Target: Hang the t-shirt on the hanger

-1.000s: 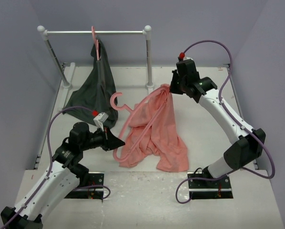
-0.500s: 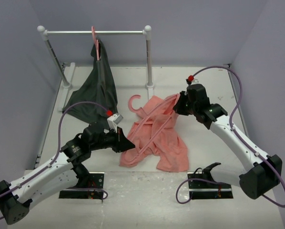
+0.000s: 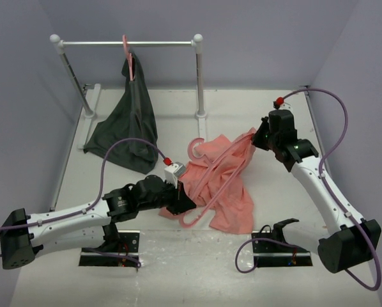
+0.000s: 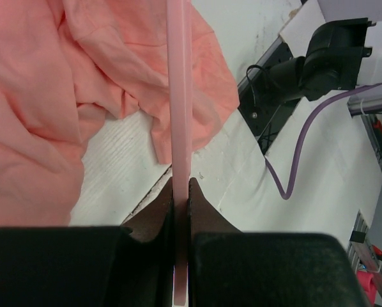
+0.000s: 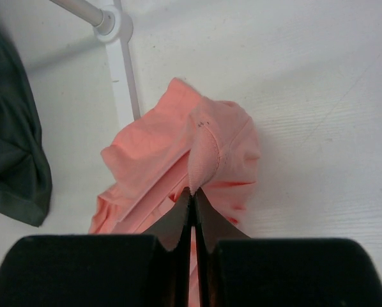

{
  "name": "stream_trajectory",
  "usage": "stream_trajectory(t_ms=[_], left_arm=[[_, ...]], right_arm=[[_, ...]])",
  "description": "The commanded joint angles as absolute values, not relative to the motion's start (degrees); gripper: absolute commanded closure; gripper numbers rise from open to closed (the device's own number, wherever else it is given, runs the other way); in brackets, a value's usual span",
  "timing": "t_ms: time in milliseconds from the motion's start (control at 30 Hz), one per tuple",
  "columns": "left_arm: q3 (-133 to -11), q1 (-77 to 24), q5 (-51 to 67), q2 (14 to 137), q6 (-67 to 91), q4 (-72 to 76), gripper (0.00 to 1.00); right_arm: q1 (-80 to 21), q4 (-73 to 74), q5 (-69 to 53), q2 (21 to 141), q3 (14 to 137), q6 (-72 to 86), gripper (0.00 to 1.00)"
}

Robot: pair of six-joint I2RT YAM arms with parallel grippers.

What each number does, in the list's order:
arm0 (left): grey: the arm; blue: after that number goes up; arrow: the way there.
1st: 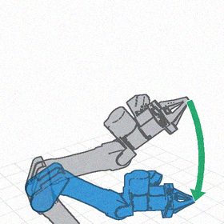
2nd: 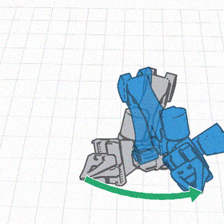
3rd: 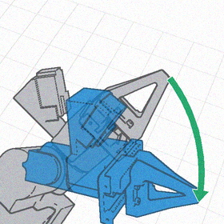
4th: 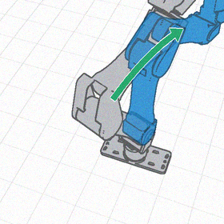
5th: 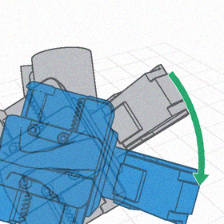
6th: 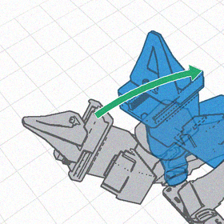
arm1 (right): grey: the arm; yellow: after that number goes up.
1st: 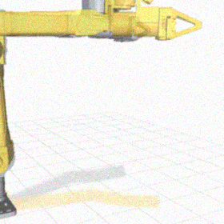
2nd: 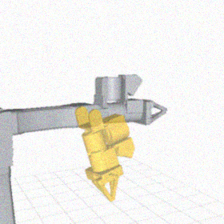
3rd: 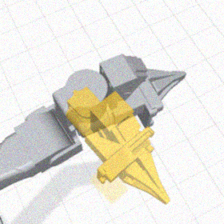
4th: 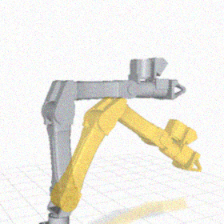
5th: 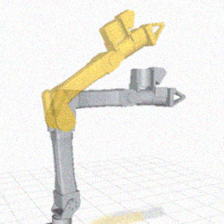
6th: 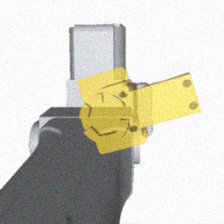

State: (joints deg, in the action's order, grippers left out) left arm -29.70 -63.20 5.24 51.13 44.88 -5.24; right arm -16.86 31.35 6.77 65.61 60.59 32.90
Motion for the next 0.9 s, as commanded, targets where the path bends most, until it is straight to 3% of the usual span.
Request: stream_trajectory(t_ms=[0,167,367,567,667,800,867], left_arm=[[-35.92,-65.03,0.74,52.08,43.64,-1.83,1.00],[-39.40,-64.95,-0.04,52.91,41.75,-3.50,1.00],[-42.16,-65.04,-10.48,51.44,42.03,-5.86,1.00],[-43.07,-65.04,-16.80,50.52,42.63,-6.25,1.00],[-42.59,-65.04,-13.82,51.26,41.40,-4.84,1.00],[-38.55,-65.28,-9.92,51.28,41.62,-1.53,1.00],[-35.97,-65.69,-9.43,50.62,42.28,1.68,1.00]], right_arm=[[-16.62,29.74,2.72,65.38,63.50,31.16,1.00],[-16.70,28.74,-3.24,64.73,64.03,29.75,1.00],[-18.47,27.97,-21.12,64.27,66.66,25.45,1.00],[-19.16,25.59,-28.87,60.43,65.55,26.36,1.00],[-19.16,26.98,-23.93,59.32,66.79,26.85,1.00],[-18.25,31.28,-7.13,60.59,70.19,27.42,1.00],[-17.84,32.67,-6.98,63.06,72.93,26.86,1.00]])
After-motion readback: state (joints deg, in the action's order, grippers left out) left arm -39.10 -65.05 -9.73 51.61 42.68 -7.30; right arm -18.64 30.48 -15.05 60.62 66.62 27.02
